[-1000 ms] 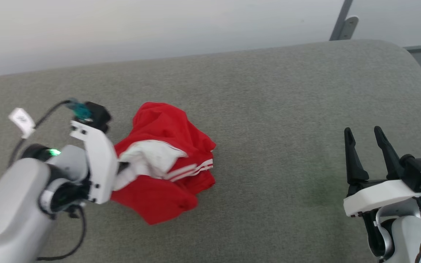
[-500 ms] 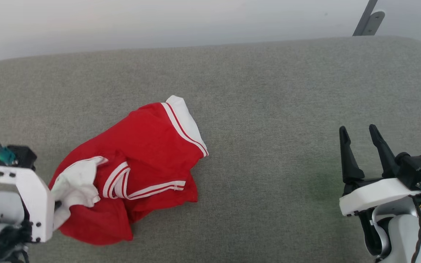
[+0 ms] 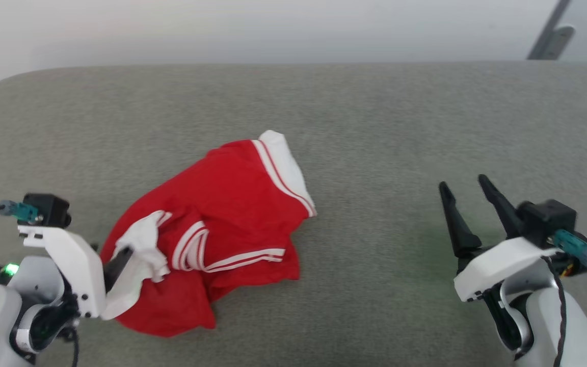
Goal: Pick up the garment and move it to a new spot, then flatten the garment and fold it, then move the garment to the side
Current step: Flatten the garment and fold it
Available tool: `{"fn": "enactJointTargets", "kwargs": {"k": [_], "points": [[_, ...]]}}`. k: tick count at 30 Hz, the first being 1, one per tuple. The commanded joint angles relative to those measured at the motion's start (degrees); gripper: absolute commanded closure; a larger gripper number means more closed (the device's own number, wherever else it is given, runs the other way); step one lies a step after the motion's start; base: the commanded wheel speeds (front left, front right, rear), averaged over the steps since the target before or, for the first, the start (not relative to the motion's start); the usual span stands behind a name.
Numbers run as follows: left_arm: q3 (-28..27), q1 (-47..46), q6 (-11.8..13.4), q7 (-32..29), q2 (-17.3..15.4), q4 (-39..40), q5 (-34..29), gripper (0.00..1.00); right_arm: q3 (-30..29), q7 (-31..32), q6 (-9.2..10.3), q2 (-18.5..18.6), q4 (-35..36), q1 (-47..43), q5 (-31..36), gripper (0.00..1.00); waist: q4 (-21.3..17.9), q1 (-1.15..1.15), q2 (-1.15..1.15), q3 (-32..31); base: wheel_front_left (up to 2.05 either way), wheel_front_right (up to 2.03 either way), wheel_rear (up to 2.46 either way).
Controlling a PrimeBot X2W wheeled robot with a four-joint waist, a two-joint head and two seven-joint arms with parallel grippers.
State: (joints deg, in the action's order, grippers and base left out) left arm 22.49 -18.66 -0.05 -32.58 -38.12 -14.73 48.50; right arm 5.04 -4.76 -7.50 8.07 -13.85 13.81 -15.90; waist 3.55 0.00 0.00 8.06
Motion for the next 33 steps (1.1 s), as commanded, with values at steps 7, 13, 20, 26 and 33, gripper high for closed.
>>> {"fn": "enactJointTargets", "kwargs": {"k": [7,13,20,26,33], "points": [[-0.9,1.9,-0.5,12.2,2.5,6.2,-3.8,0.0,5.4,5.6,0.02,3.5,-2.0,3.9,-0.8,0.0,6.5,0.0,0.0,-0.9,0.0,0.0,0.0],[-1.2,4.4,-0.5,23.4,4.7,11.1,-7.8,0.0,9.9,9.3,0.03,6.3,-4.5,7.9,-2.9,0.0,12.3,0.0,0.0,-0.9,0.0,0.0,0.0],[-0.8,7.5,0.2,35.7,8.1,13.5,-12.0,0.0,13.3,12.3,0.04,9.0,-9.3,13.5,-5.9,0.0,18.7,0.0,0.0,0.3,0.0,0.0,0.0],[-0.6,9.7,1.2,44.3,12.0,13.5,-13.6,0.0,14.5,15.5,0.04,11.6,-15.3,18.9,-7.0,0.0,24.1,0.0,0.0,1.9,0.0,0.0,0.0],[-1.3,11.7,0.7,47.3,16.3,12.2,-13.3,0.0,18.2,24.7,0.02,14.6,-23.7,24.4,-8.5,0.0,28.1,0.0,0.0,4.0,0.0,0.0,0.0]]}}
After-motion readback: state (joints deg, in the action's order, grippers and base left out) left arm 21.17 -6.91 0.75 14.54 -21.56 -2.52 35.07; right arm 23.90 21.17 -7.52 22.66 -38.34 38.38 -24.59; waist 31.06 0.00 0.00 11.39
